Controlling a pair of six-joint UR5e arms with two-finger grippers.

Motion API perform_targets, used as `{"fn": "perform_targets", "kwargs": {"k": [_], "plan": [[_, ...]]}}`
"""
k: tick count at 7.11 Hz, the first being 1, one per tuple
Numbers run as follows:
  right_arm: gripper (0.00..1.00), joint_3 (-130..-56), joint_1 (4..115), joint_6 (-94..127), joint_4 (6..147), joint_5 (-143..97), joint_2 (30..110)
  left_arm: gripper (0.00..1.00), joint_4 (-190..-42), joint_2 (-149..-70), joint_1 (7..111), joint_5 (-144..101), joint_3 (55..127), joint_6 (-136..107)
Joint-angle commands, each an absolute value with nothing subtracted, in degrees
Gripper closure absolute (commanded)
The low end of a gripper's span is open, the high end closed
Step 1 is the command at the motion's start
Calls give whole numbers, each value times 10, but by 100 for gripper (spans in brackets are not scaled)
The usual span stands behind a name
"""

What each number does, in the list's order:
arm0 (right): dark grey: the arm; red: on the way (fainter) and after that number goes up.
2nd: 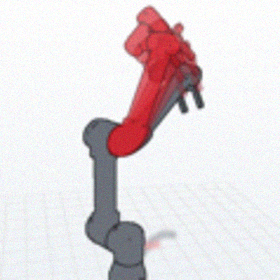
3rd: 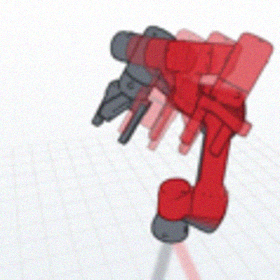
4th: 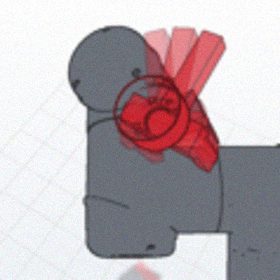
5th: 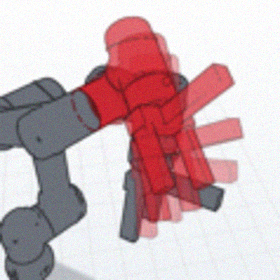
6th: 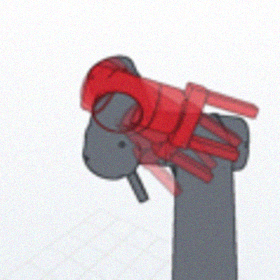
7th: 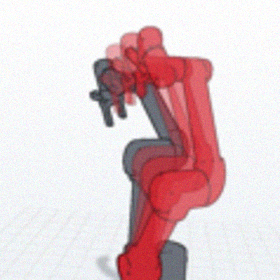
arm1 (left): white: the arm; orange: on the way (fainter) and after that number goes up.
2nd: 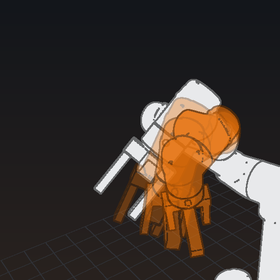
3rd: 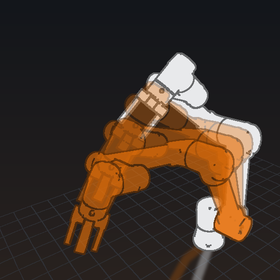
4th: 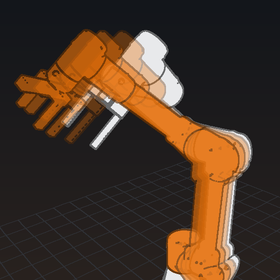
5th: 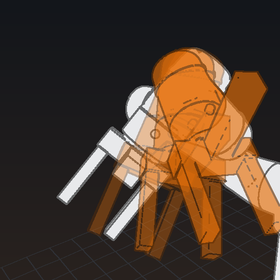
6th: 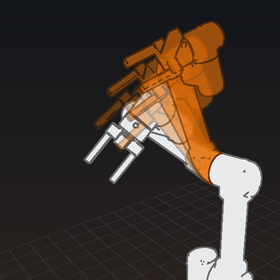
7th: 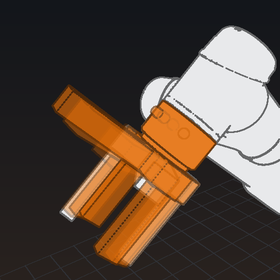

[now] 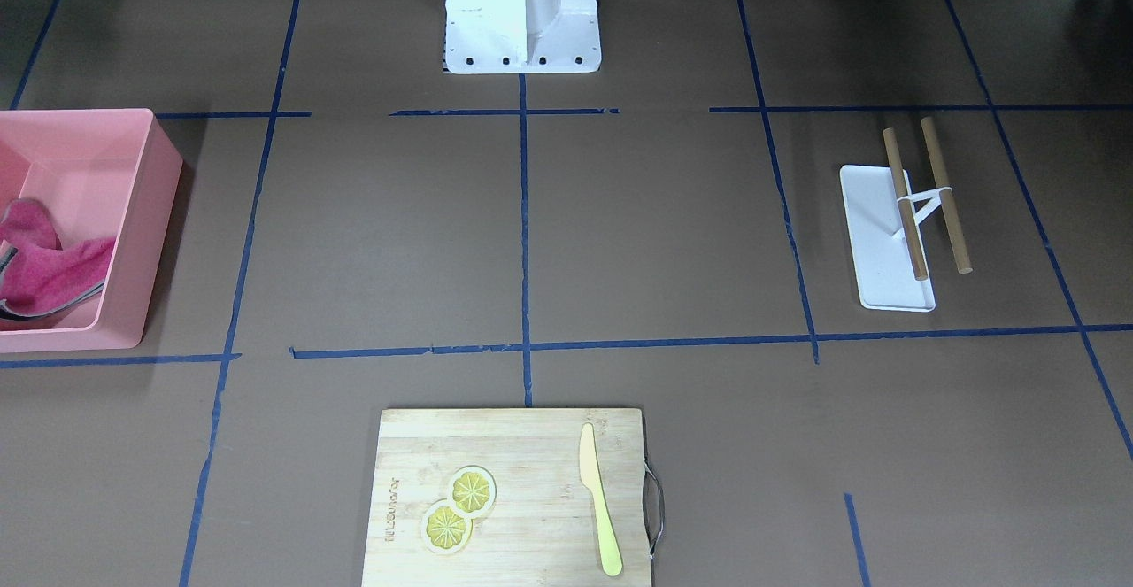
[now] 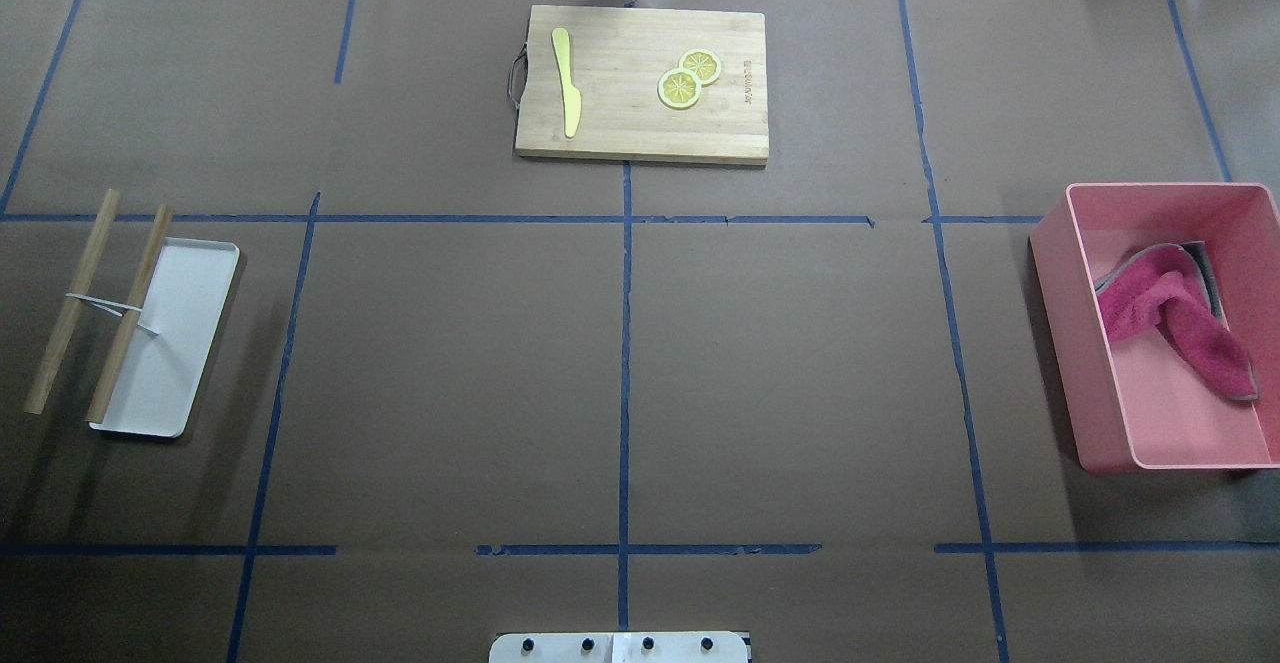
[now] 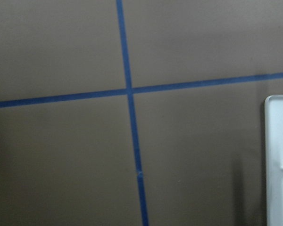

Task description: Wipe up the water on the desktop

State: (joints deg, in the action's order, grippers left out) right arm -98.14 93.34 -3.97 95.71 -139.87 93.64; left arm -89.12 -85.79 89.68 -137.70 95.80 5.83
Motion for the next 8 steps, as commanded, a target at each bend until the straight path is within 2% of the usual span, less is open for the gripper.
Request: {"fn": "perform_targets", "kwargs": {"k": [1,3,8], "plan": [[0,-979,933,-40,957,-1397,937,0,-889,-834,907,-1372,954,76],[0,-970,933,-40,956,-1397,937,0,-888,-812,919,-1373,954,71],[0,-955,933,-38,957,-1366,938,0,-889,-815,932,-1361,953,76]]}}
